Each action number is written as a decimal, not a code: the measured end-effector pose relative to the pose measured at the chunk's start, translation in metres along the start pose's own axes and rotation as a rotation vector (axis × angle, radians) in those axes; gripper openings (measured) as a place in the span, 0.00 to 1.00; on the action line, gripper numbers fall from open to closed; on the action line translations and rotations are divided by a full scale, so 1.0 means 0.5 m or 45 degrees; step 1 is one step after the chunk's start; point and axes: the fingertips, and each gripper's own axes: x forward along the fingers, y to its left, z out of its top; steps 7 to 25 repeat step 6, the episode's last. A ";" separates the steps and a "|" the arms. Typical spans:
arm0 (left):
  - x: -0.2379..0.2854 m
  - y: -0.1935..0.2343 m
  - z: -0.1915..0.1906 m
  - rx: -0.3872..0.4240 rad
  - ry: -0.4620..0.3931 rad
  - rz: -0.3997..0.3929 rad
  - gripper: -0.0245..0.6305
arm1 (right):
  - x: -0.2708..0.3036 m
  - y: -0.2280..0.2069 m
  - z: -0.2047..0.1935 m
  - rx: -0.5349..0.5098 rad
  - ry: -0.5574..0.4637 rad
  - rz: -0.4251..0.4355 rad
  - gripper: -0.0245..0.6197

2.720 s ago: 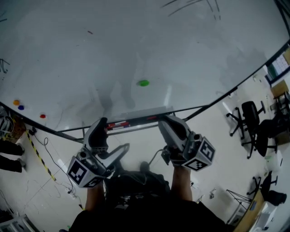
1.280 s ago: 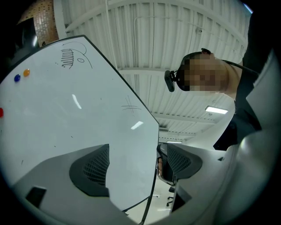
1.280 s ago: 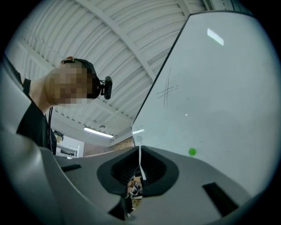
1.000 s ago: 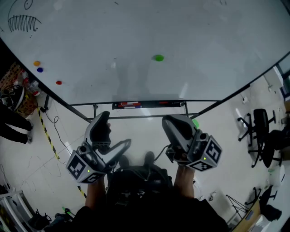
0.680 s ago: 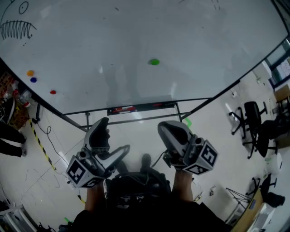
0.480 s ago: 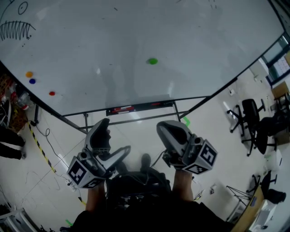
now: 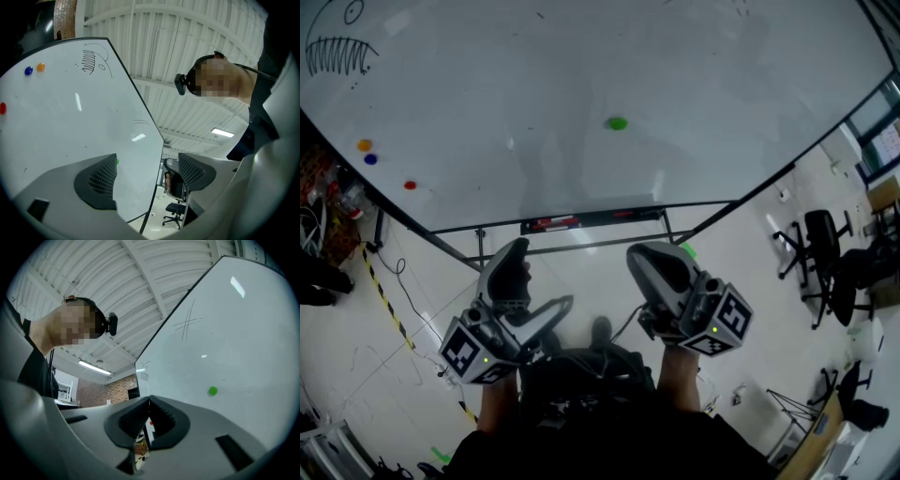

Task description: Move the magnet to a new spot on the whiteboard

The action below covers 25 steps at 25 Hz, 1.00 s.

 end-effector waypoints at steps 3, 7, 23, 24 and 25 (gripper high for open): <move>0.014 -0.008 -0.005 0.009 0.001 -0.002 0.66 | -0.011 -0.008 0.010 -0.002 -0.007 0.004 0.07; 0.031 -0.014 -0.009 0.021 -0.001 -0.008 0.66 | -0.021 -0.020 0.021 -0.011 -0.014 0.009 0.07; 0.031 -0.014 -0.009 0.021 -0.001 -0.008 0.66 | -0.021 -0.020 0.021 -0.011 -0.014 0.009 0.07; 0.031 -0.014 -0.009 0.021 -0.001 -0.008 0.66 | -0.021 -0.020 0.021 -0.011 -0.014 0.009 0.07; 0.031 -0.014 -0.009 0.021 -0.001 -0.008 0.66 | -0.021 -0.020 0.021 -0.011 -0.014 0.009 0.07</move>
